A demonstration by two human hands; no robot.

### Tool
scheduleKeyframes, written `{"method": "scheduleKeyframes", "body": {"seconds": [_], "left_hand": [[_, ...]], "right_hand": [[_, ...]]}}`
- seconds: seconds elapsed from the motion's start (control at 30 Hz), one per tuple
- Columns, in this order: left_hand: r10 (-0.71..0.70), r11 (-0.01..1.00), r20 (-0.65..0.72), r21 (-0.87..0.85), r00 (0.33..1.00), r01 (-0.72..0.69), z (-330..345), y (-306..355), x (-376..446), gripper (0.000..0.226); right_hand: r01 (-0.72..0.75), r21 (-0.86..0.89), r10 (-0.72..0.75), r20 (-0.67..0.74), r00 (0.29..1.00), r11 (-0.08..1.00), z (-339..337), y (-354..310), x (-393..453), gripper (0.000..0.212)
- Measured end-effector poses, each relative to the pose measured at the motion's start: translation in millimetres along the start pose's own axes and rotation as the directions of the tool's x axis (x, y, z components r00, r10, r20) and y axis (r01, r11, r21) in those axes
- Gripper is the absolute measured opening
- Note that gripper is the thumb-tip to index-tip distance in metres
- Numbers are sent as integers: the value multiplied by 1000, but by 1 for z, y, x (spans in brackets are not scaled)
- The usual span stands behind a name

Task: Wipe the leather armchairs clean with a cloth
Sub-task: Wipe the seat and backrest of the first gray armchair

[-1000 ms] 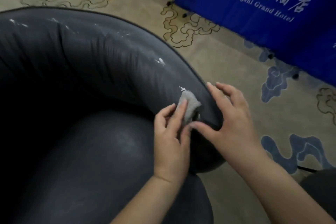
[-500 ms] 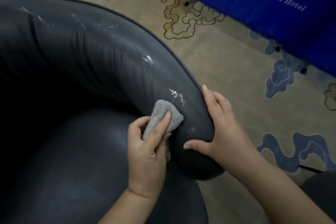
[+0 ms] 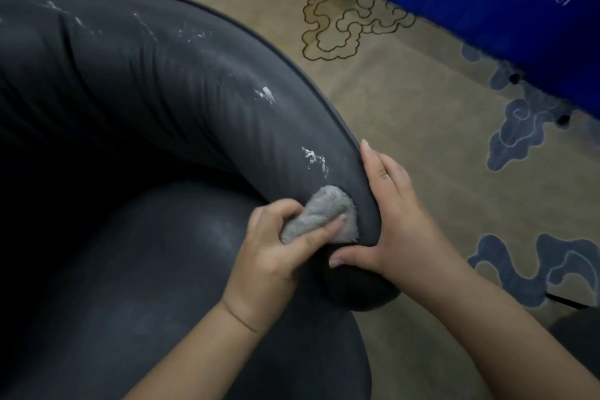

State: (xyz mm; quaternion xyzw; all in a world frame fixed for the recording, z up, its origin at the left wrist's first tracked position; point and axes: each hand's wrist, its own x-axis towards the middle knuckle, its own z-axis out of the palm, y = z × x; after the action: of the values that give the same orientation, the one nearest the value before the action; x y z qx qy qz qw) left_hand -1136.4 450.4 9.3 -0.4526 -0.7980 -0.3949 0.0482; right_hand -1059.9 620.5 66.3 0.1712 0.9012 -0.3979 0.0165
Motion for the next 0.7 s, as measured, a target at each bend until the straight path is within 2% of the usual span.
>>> {"method": "scheduleKeyframes", "body": {"seconds": [0.07, 0.1, 0.17, 0.27, 0.43, 0.53, 0.6, 0.63, 0.7], "left_hand": [[-182, 981, -85, 53, 980, 187, -11, -10, 0, 16], [-238, 970, -121, 17, 964, 242, -14, -9, 0, 25], [-238, 971, -133, -32, 962, 236, -15, 5, -1, 39], [-154, 983, -55, -106, 986, 148, -8, 28, 11, 32], [-343, 915, -162, -280, 926, 290, -5, 30, 42, 23], [-374, 911, -171, -248, 911, 328, -9, 20, 46, 13], [-473, 877, -269, -232, 839, 421, -18, 7, 47, 10], [-484, 872, -306, -246, 820, 423, -23, 3, 47, 10], [-350, 935, -273, -165, 896, 315, -22, 8, 47, 11]], "right_hand": [[-5, -11, 5, 3, 1000, 1000, 0, 0, 0, 138], [-4, -16, 4, 3, 1000, 1000, 0, 0, -1, 138], [2, -14, -2, -3, 1000, 1000, 1, 0, -1, 137], [23, 16, -23, -29, 999, 1000, 2, 1, 0, 134], [15, 27, -14, -31, 999, 1000, 2, 1, 0, 132], [10, 10, -10, -35, 999, 1000, 3, 1, 0, 132], [-4, -5, 4, -36, 999, 1000, 3, 0, -1, 132], [-12, -5, 11, -37, 999, 1000, 3, 0, -1, 132], [-21, -6, 20, -45, 999, 1000, 3, -2, -1, 130]]}}
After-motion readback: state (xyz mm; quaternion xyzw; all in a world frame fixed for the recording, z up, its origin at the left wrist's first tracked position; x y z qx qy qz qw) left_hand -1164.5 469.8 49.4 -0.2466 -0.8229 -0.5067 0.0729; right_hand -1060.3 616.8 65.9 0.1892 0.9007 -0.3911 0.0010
